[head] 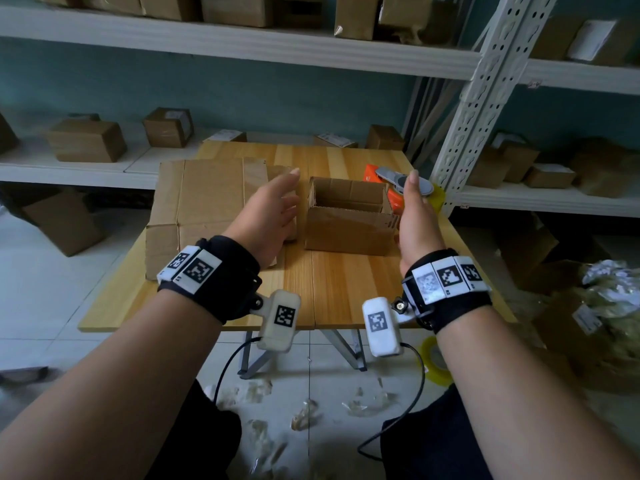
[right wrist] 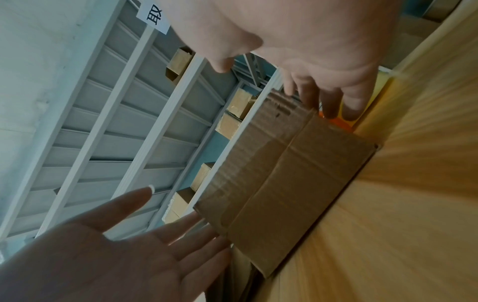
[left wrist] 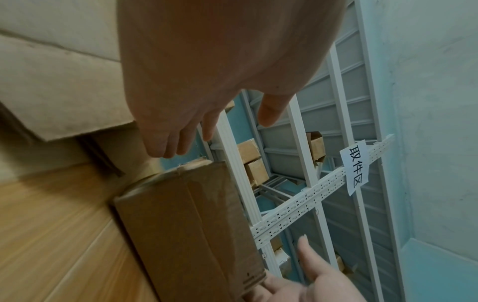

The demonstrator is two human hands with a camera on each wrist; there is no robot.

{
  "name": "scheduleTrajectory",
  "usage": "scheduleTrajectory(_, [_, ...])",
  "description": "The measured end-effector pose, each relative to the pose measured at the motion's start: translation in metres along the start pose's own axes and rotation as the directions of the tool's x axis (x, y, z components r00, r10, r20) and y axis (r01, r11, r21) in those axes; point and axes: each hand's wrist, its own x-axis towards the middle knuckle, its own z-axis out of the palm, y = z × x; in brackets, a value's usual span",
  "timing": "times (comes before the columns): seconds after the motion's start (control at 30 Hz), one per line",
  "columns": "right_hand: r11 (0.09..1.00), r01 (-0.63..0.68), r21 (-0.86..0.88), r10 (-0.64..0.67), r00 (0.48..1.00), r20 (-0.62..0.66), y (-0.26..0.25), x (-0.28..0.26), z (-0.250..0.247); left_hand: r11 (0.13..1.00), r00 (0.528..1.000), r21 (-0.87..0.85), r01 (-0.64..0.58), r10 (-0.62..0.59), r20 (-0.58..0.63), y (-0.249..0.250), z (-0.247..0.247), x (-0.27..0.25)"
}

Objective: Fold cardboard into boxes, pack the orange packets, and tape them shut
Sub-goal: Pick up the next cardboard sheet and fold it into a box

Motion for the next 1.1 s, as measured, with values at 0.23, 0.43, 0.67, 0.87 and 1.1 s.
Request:
scheduleTrajectory(0.23, [0.995,-0.079,-0.062,0.080,0.997,0.021,-0.005,-0.003,0.011,0.996,0.997,-0.029,0.081,-0.082,-0.013,-0.006,0.019,0.003])
scheduleTrajectory(0.43, [0.989,-0.086,-0.117,0.092,0.995,0.048,-0.006,-0.006,0.011,0.995,0.995,-0.026,0.093,-0.094,-0.031,-0.005,0.022,-0.002])
scheduleTrajectory(0.67, [0.990,-0.078,-0.113,0.081,0.997,0.021,-0.004,-0.008,0.011,0.994,0.996,-0.073,0.085,-0.086,-0.009,0.000,0.025,-0.010])
scheduleTrajectory(0.87, [0.997,-0.051,-0.063,0.051,0.999,-0.001,-0.007,-0.008,0.011,0.991,0.998,-0.116,0.069,-0.068,0.011,0.000,0.028,-0.010])
scheduleTrajectory(1.1, [0.998,-0.009,-0.062,0.009,1.000,-0.011,-0.008,-0.006,0.008,0.992,0.999,-0.122,0.025,-0.021,0.028,0.001,0.027,-0.007])
